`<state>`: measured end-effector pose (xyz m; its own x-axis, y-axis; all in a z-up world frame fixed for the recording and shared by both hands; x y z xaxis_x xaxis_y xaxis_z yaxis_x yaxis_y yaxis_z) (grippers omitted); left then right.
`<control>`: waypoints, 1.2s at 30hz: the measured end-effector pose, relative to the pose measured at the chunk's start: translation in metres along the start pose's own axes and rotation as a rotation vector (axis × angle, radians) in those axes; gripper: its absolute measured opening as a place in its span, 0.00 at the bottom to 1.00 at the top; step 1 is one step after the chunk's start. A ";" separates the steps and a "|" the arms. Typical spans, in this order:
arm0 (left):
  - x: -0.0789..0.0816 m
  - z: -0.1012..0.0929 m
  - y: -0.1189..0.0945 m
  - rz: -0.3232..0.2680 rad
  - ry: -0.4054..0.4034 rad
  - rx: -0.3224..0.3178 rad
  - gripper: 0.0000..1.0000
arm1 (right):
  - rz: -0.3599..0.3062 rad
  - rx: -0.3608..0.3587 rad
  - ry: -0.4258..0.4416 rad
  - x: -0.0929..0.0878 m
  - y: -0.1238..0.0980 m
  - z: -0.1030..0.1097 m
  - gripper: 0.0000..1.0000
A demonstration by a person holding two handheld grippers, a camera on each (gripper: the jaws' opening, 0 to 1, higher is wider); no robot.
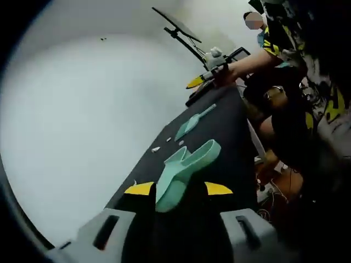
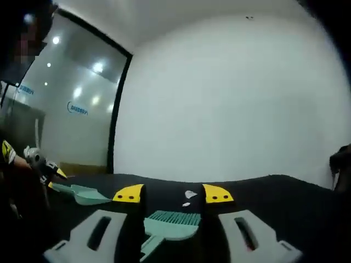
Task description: Pick up the broom and sweep the trash on the tabletop into the dustpan.
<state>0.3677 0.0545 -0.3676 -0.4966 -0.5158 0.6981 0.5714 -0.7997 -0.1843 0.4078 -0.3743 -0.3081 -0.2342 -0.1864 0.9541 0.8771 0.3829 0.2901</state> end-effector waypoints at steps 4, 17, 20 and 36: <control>0.002 -0.006 0.016 -0.033 -0.004 -0.031 0.29 | 0.031 -0.013 -0.033 -0.003 -0.004 -0.003 0.37; 0.007 0.001 0.033 -0.070 -0.109 -0.015 0.21 | 0.297 0.109 -0.190 -0.028 0.002 0.014 0.37; 0.009 0.004 0.031 -0.079 -0.126 -0.008 0.20 | 0.366 0.159 -0.265 -0.031 -0.001 0.017 0.37; 0.024 0.008 0.025 -0.136 -0.254 -0.031 0.18 | 0.463 0.332 -0.394 -0.047 0.022 0.040 0.27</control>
Point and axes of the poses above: the point that each gripper's makers call its tool centre point, and the gripper's own axes: y roughly forward along the fingers, z roughly to its left, x roughly out of its top, the point moved 6 cm from there along -y, roughly backward along the fingers
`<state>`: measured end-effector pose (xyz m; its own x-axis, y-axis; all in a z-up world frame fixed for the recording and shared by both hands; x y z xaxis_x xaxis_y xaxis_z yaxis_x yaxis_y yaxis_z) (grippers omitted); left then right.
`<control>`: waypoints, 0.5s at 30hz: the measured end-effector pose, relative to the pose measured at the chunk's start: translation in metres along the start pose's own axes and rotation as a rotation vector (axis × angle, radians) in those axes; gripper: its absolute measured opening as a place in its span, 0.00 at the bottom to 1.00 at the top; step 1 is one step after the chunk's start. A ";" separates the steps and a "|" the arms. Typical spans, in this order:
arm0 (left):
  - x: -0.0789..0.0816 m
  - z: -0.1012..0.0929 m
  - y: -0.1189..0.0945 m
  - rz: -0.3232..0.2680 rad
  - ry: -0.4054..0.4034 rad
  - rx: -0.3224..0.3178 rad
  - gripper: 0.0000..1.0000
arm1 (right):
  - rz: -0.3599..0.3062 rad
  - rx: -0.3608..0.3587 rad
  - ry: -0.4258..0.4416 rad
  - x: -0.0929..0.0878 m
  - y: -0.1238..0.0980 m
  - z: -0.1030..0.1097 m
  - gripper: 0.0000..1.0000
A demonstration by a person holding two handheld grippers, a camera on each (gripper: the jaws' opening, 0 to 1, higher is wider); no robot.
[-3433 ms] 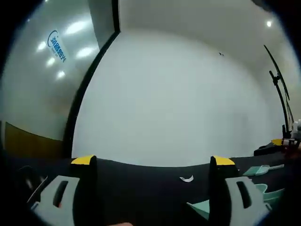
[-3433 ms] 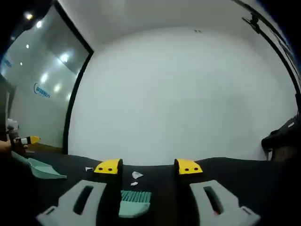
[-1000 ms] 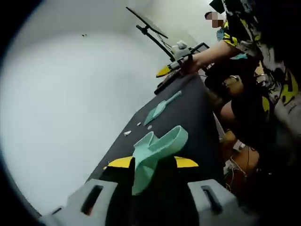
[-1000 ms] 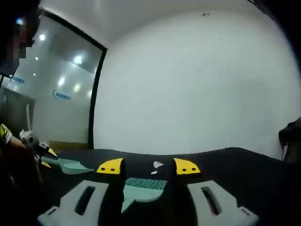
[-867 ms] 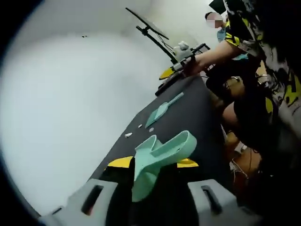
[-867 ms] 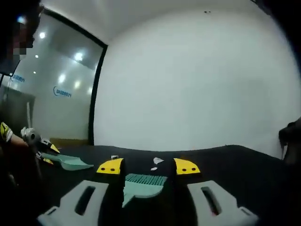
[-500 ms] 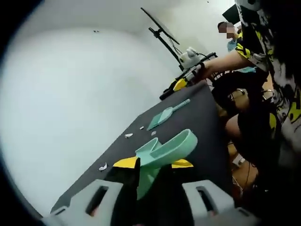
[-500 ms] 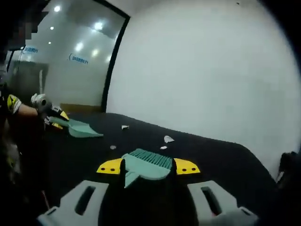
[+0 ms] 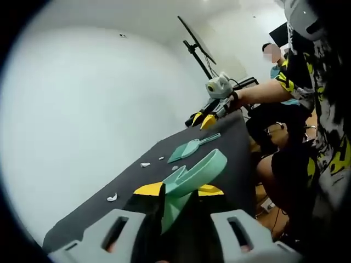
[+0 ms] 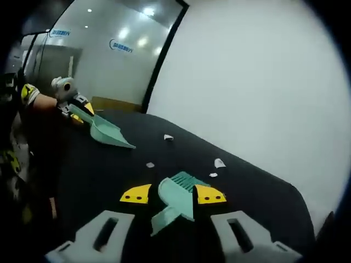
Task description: Pick up the broom and sweep the trash on the tabletop into the dustpan.
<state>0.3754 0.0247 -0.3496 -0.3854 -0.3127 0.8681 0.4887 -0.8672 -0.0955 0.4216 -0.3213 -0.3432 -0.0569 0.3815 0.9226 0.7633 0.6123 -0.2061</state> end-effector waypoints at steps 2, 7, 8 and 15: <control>0.001 0.002 -0.005 -0.013 -0.023 0.000 0.18 | 0.026 -0.023 -0.030 -0.009 -0.013 -0.010 0.28; 0.005 0.004 -0.010 -0.042 -0.069 -0.002 0.17 | 0.127 0.067 -0.291 -0.024 -0.037 -0.018 0.31; 0.005 0.003 -0.009 -0.041 -0.070 -0.001 0.17 | 0.151 0.089 -0.334 -0.024 -0.039 -0.017 0.31; 0.006 0.001 -0.006 -0.051 -0.070 -0.007 0.17 | 0.211 0.354 -0.600 -0.022 -0.011 0.021 0.28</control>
Point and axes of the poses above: the point that each gripper's makers call its tool centre point, and the gripper's own axes: y roughly forward along the fingers, z roughly to its left, x roughly out of its top, the point moved 6 cm from there along -y, roughly backward along the fingers
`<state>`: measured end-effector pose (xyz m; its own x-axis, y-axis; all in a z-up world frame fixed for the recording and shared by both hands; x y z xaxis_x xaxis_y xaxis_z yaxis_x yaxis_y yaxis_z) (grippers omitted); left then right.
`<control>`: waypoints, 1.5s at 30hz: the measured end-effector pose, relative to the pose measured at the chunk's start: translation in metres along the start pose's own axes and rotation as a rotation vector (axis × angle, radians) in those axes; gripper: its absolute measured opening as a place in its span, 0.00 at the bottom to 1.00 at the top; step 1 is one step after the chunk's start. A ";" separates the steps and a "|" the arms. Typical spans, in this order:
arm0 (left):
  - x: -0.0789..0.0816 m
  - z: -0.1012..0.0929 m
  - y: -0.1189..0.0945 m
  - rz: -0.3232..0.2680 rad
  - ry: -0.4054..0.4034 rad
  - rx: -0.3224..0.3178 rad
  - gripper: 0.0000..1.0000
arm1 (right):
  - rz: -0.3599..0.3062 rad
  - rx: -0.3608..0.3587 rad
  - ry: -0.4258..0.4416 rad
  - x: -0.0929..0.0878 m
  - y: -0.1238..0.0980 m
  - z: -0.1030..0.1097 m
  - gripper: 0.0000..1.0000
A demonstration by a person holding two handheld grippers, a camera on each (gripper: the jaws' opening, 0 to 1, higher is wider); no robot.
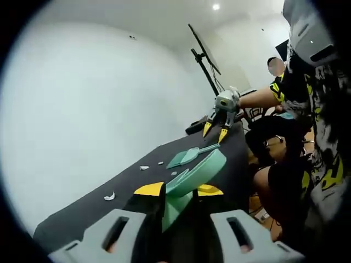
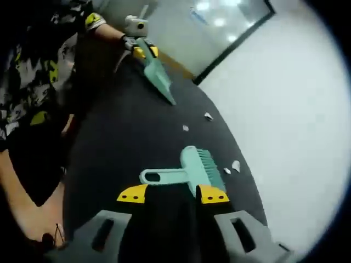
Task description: Pick up the broom and sweep the trash on the tabletop into the dustpan.
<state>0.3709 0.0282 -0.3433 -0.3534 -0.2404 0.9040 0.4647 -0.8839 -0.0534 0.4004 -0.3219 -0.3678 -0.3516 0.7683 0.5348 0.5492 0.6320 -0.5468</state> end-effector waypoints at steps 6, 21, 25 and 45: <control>-0.001 -0.003 -0.001 0.005 0.036 0.008 0.17 | -0.084 -0.017 -0.106 0.020 0.019 0.000 0.25; -0.036 0.015 -0.001 0.163 0.033 0.195 0.24 | -0.114 -0.070 -0.044 0.016 0.018 -0.001 0.22; -0.041 0.006 -0.014 0.209 0.004 0.162 0.44 | -0.108 -0.083 -0.028 0.012 0.006 -0.004 0.23; 0.084 -0.019 0.148 0.037 -0.641 0.000 0.28 | -0.063 -0.160 -0.050 0.000 0.005 -0.001 0.25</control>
Point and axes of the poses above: the point that each gripper's makers call its tool centre point, and the gripper's own axes: y roughly forward along the fingers, z roughly to its left, x roughly out of its top, the point moved 6 cm from there along -y, roughly backward along the fingers
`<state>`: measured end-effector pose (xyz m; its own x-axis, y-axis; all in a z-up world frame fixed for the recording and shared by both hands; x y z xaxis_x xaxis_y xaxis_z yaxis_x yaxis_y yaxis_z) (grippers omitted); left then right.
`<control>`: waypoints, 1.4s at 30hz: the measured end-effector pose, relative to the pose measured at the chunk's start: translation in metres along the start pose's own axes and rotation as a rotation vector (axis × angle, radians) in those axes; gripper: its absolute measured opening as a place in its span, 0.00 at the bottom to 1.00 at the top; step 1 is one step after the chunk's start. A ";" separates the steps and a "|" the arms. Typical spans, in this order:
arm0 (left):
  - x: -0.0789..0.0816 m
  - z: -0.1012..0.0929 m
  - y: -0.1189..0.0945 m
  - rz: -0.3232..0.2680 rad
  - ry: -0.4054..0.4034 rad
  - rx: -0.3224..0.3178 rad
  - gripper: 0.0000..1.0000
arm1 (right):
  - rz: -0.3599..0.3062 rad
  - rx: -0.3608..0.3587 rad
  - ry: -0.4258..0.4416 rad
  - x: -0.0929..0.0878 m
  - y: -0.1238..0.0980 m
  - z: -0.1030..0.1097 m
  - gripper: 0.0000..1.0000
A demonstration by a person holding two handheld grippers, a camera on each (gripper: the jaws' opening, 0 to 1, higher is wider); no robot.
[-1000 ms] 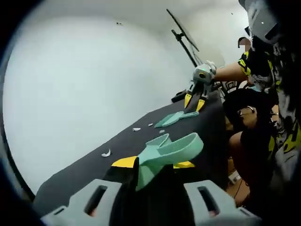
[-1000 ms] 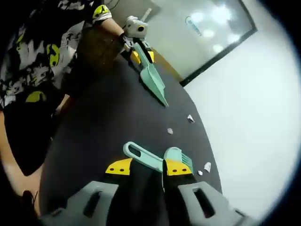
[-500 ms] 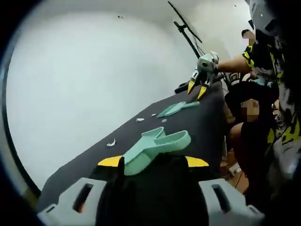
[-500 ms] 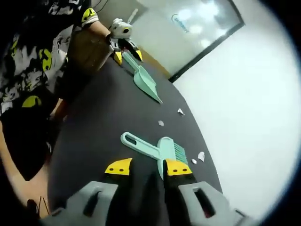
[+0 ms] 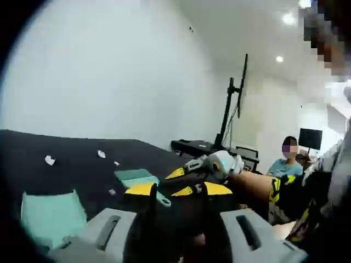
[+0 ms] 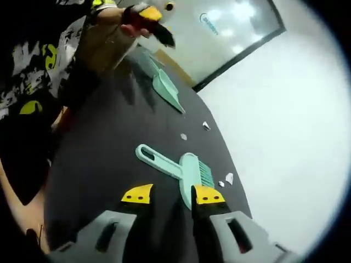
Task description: Pick up the broom and sweep the trash on the tabletop into the dustpan.
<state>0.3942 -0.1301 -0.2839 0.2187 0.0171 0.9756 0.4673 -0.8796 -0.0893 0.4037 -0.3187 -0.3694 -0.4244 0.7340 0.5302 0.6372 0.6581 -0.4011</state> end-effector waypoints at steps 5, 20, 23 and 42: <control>-0.006 0.044 0.060 0.295 0.145 0.053 0.17 | -0.004 -0.043 -0.067 0.002 -0.005 0.012 0.22; -0.092 0.018 0.071 0.598 -0.266 -0.135 0.14 | -0.116 0.006 0.031 0.000 0.016 -0.002 0.22; -0.090 0.018 0.074 0.575 -0.293 -0.140 0.12 | -0.180 0.058 0.069 0.013 0.020 0.005 0.22; -0.090 0.027 0.067 0.565 -0.227 -0.090 0.13 | -0.219 0.024 0.126 0.011 0.008 0.010 0.23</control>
<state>0.4289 -0.1776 -0.3830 0.5933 -0.3710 0.7144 0.1541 -0.8187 -0.5531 0.3979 -0.3036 -0.3743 -0.4666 0.5479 0.6944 0.5230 0.8040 -0.2830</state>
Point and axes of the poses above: the point that each gripper's makers call its tool centre point, and the gripper's own axes: y roughly forward along the fingers, z roughly to its left, x roughly out of its top, the point moved 6 cm from there along -y, roughly backward along the fingers
